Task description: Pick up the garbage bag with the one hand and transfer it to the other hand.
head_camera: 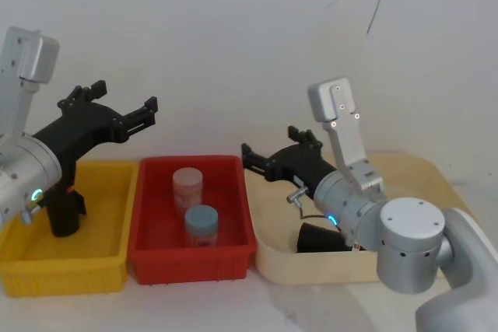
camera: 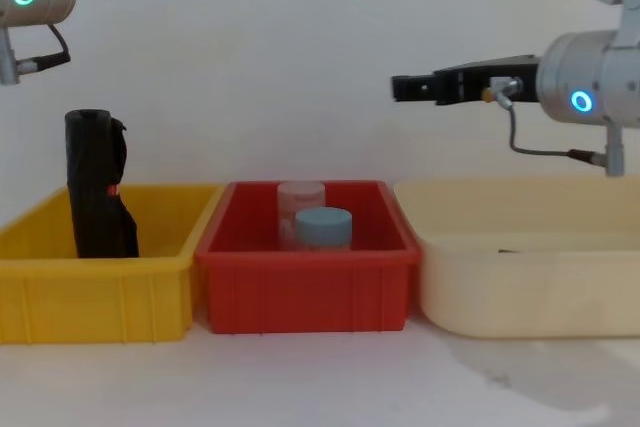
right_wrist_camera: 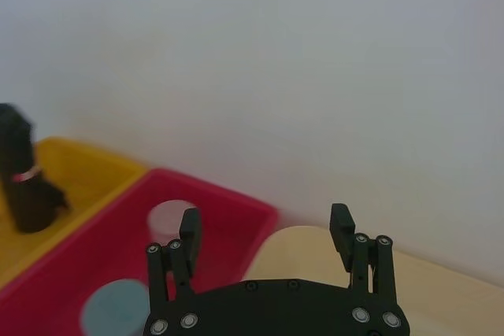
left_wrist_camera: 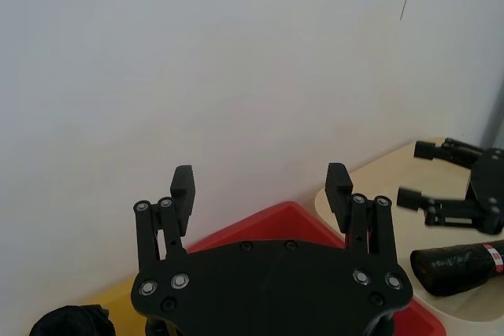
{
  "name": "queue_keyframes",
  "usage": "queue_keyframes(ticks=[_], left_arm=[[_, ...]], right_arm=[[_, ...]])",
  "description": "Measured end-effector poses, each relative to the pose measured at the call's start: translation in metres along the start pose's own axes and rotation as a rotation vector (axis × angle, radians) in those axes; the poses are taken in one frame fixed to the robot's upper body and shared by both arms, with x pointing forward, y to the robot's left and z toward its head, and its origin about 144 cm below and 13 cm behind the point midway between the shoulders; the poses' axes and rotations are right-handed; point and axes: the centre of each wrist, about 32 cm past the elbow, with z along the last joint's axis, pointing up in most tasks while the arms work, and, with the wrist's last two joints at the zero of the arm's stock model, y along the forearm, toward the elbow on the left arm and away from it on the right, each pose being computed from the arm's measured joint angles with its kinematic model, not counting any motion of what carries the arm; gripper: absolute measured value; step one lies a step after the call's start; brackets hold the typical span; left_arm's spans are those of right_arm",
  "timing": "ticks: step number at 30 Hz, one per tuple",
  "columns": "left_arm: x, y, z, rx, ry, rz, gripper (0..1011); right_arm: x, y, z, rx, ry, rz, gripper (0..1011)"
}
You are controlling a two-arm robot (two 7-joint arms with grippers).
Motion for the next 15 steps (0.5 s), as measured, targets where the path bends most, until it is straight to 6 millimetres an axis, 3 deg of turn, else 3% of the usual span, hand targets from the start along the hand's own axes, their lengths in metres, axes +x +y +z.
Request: queue_keyframes(ticks=[15], left_arm=[[0.000, 0.001, 0.000, -0.001, -0.001, 0.002, 1000]], right_arm=[[-0.030, 0.005, 0.002, -0.074, 0.036, 0.223, 1001]])
